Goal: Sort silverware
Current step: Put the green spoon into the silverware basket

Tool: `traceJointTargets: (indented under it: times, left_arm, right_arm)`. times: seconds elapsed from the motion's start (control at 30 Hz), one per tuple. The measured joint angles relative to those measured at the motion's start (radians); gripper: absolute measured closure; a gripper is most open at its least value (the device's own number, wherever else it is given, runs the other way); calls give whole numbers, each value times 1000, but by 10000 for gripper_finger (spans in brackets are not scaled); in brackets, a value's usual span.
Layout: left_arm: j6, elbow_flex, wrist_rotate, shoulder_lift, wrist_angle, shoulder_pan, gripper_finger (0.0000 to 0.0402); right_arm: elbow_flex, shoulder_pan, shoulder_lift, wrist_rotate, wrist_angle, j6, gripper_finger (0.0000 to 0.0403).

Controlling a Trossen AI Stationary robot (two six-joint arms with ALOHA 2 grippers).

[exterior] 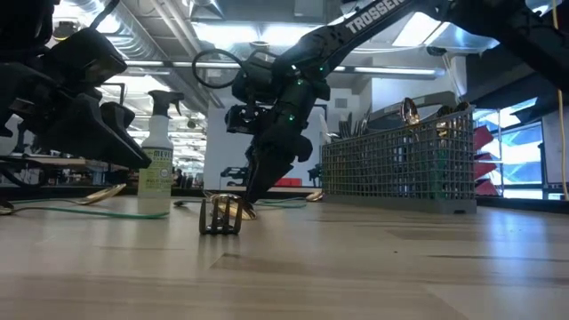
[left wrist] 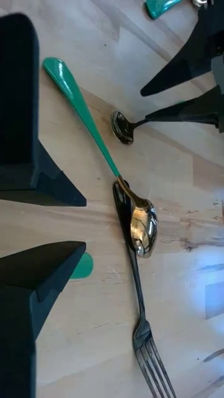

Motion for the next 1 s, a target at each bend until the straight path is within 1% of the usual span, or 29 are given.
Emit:
traceJointTargets:
  times: [0.17, 0.33, 0.53, 0.7, 0.9, 1.0]
  left_arm:
    - [0, 0, 0, 0, 0, 0, 316]
    - [-1, 0, 0, 0, -1, 0, 316]
    - [-7, 0, 0, 0, -13, 0, 316]
    - [-8, 0, 0, 0, -15, 0, 316]
    - [-11, 0, 0, 0, -16, 0, 316]
    - [-10, 0, 0, 0, -15, 0, 316]
  right_arm:
    - [0, 0, 0, -9, -3, 4, 292]
    - [-2, 0, -7, -57, -3, 10, 292]
    - [24, 9, -23, -56, -4, 62, 292]
    - [28, 35, -23, -15, -37, 35, 292]
    - [23, 31, -8, 89, -70, 31, 292]
    - [23, 29, 2, 93, -83, 30, 292]
